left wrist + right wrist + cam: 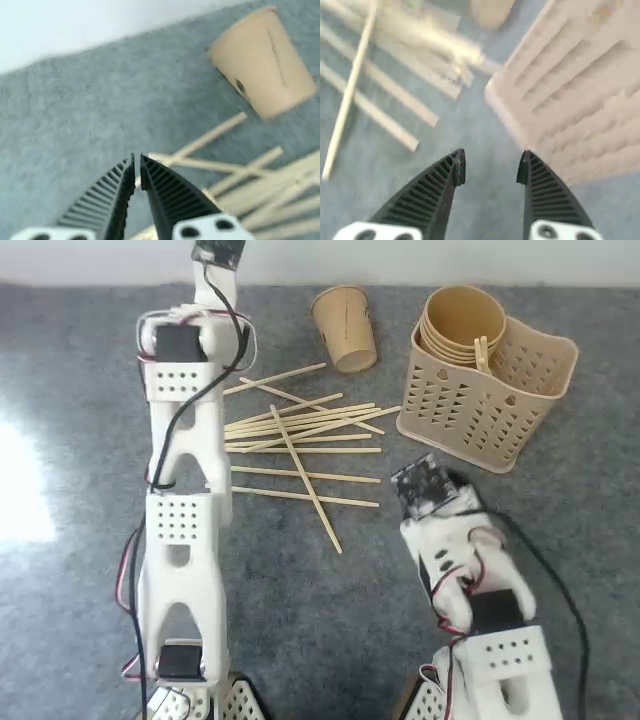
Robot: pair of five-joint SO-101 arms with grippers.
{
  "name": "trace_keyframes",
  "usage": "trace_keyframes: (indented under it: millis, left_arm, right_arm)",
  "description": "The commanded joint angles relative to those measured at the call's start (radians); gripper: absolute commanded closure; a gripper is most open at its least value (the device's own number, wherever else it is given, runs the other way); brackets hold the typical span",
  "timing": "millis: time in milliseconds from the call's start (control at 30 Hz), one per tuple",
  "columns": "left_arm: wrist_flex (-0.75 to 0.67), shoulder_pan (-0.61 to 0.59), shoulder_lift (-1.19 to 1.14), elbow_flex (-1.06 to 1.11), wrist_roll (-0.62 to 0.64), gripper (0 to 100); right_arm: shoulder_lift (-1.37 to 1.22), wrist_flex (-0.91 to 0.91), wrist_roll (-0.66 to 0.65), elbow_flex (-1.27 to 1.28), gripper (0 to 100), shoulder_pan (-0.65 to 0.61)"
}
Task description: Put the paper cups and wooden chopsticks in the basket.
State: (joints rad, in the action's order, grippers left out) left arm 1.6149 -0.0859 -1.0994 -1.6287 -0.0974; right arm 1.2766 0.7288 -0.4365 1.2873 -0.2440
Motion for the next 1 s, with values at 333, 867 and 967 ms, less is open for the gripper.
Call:
trace_keyframes:
  millis: [333, 867, 967]
  left_arm:
    - [0.144, -0.187, 0.265, -0.042, 0.192, 99]
    - [0.150, -0.215, 0.667, 0.263, 0.153, 99]
    - [0.147, -0.221, 0.853, 0.556, 0.144, 99]
  right_arm:
    - [-0.725, 0.188, 0.017, -0.832, 81.2, -0.031]
    - [-1.253, 0.387, 0.018, -1.562, 81.2, -0.237]
    - [-1.328, 0.397, 0.017, -1.646, 81.2, -0.236]
